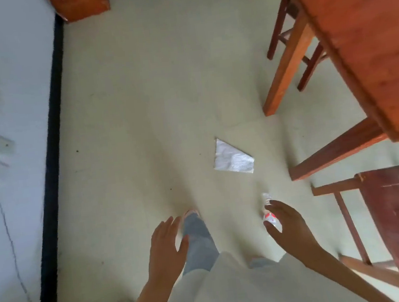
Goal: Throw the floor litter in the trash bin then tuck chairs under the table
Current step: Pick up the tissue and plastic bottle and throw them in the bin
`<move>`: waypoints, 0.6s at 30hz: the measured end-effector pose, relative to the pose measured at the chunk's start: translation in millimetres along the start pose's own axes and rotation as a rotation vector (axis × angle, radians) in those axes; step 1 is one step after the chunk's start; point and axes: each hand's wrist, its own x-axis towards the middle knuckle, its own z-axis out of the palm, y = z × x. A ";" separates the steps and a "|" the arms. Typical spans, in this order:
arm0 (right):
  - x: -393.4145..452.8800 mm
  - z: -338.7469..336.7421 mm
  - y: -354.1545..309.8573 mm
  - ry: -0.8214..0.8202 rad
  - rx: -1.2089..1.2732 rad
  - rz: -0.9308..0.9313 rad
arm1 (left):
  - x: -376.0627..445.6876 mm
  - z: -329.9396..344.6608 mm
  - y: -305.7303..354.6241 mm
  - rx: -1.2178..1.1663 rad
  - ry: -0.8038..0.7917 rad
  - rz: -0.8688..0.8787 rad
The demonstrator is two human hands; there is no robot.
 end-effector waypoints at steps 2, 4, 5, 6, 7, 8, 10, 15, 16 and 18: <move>10.9 2.8 -9.6 0.089 0.014 0.191 | 55.8 -20.9 -5.3 0.079 -0.072 0.145; 14.0 7.0 -16.3 0.179 0.001 0.344 | 108.6 -34.2 -4.2 0.173 -0.166 0.281; 13.5 9.0 -19.7 0.217 -0.010 0.411 | 133.0 -37.9 -0.4 0.202 -0.212 0.341; 12.4 11.1 -22.9 0.253 -0.012 0.483 | 155.6 -39.6 6.4 0.217 -0.245 0.394; 10.2 13.5 -26.3 0.284 -0.009 0.559 | 176.5 -39.7 15.4 0.232 -0.259 0.456; 6.9 17.8 -27.7 0.313 -0.010 0.631 | 195.2 -37.4 25.4 0.246 -0.262 0.524; 2.8 24.0 -28.3 0.355 0.002 0.772 | 223.1 -28.0 51.6 0.281 -0.298 0.644; 24.3 40.6 -3.9 0.422 0.065 0.991 | 269.2 14.1 111.8 0.318 -0.388 0.822; 36.7 45.3 4.6 0.426 0.062 0.994 | 278.0 24.8 121.0 0.321 -0.393 0.863; 68.7 53.6 20.8 0.429 0.048 0.965 | 295.2 46.9 137.1 0.324 -0.426 0.932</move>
